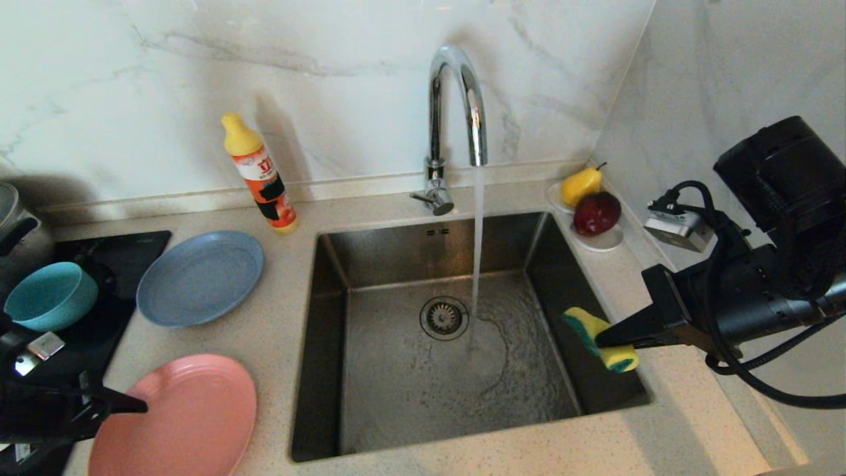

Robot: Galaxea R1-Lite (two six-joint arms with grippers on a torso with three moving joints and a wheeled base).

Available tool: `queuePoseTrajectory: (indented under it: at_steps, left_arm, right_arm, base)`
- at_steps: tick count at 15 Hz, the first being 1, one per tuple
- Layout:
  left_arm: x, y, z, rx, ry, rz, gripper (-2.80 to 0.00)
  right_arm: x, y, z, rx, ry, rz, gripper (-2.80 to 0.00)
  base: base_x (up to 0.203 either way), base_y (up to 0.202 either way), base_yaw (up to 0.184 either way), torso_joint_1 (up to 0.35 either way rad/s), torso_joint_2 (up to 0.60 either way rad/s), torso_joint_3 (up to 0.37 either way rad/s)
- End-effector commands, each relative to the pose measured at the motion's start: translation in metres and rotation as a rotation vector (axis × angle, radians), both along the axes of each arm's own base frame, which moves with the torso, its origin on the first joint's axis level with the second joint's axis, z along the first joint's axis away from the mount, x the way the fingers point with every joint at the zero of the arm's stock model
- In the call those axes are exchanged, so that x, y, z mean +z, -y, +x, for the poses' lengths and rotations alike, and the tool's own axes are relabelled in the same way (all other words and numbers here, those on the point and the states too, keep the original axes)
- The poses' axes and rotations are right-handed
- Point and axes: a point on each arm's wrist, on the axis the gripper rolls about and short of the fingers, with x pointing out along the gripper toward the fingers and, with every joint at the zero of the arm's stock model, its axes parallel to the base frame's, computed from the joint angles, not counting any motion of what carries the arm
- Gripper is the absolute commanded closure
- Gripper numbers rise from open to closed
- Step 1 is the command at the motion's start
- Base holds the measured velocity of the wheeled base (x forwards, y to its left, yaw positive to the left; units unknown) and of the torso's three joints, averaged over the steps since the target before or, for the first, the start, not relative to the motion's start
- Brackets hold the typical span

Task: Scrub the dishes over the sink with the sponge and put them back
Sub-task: Wash the plate

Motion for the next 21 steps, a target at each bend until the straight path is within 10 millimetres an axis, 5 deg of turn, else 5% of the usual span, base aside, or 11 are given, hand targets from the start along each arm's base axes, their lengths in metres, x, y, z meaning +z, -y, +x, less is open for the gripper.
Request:
queuePoseTrajectory:
  at_steps: [1,11,18,21]
  left_arm:
    - [-0.001,0.0,0.0,-0.002,-0.006,-0.007,0.0]
    - [0.01,0.026,-0.016,-0.067,0.038,-0.004,0.0]
    - [0.059,0.055,-0.056,-0.162,0.189,0.065,0.0]
    - [0.088,0.078,-0.057,-0.277,0.223,0.038,0.0]
  right_arm:
    - [0.0,0.0,0.0,0.0,-0.005,0.002,0.0]
    - [-0.002,-0.002,0.004,0.0,-0.015,0.0,0.0]
    - [0.001,-0.001,0.002,0.0,-0.002,0.007,0.0]
    - [0.006,0.001,-0.003,-0.001,0.01,0.013,0.0]
  base:
    - [0.0,0.0,0.0,0.0,0.0,0.0]
    - [0.0,0.0,0.0,0.0,0.0,0.0]
    - [0.0,0.0,0.0,0.0,0.0,0.0]
    - [0.0,0.0,0.0,0.0,0.0,0.0]
